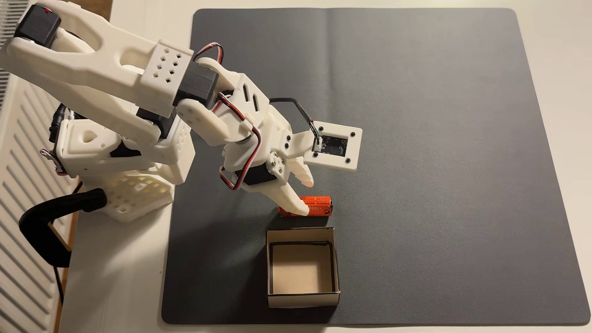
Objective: Pick the red object and place it in the box
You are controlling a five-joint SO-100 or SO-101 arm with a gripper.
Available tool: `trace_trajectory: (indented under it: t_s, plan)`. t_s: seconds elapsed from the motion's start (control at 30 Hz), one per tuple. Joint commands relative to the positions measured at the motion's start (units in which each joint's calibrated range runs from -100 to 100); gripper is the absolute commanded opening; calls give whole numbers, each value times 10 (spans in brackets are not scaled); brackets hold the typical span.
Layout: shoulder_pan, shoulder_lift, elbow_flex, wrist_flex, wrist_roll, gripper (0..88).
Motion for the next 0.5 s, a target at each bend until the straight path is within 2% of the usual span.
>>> trace_trajectory:
  t_s: [0.0,0.33,0.47]
  plan:
    - [1,21,7,-36,1,158]
    - [1,45,16,-46,2,150]
    - [3,45,25,-46,2,80]
